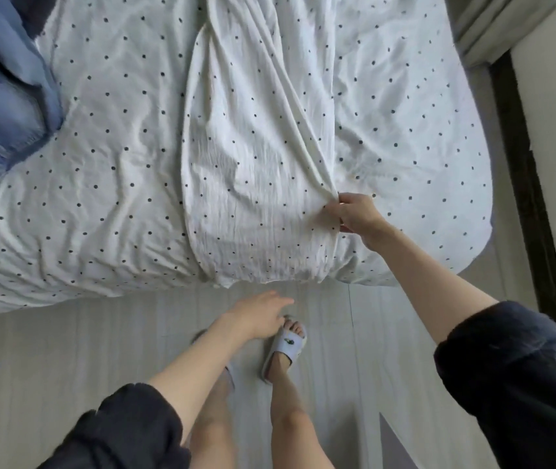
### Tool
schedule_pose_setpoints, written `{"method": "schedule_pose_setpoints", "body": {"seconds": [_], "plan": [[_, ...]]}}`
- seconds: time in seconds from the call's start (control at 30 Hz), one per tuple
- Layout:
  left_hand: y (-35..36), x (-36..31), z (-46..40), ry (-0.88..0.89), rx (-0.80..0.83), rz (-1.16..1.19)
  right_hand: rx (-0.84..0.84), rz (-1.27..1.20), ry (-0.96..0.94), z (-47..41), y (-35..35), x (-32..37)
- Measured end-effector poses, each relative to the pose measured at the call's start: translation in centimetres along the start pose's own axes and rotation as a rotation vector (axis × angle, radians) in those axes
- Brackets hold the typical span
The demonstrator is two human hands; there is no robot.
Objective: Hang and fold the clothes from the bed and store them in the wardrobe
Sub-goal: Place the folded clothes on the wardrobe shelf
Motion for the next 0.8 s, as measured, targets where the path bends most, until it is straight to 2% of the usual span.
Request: {"method": "schedule_pose_setpoints", "body": {"seconds": [0.23, 0.37, 0.47, 0.6, 0.8], "plan": [[-13.3, 5.9, 5.6, 0.029, -0.626, 0.251, -0.059, 0.114, -0.067, -0.6, -0.9, 3.5], [-20.8, 8.7, 8.7, 0.027, -0.828, 0.316, -0.085, 0.128, -0.107, -2.3, -1.7, 8.4], [-26.4, 10.0, 10.0, 0.029, -0.925, 0.336, -0.093, 0.149, -0.138, -4.4, -2.1, 13.2], [-33.3, 11.4, 9.7, 0.075, -0.959, 0.409, -0.095, 0.166, -0.174, -8.2, -2.3, 19.5], [-44.1, 15.1, 7.7, 0.093, -1.000, 0.791, -0.158, 0.163, -0.244, -13.5, -2.7, 28.3]]}}
Point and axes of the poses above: each hand's wrist, its own z-axis away from the middle knuckle, its own y-axis out of the palm, x = y × z, the point moved 10 cm from there along -z, towards the middle knuckle, and after that the axes turned 9 degrees about x, right-handed, at the moved point
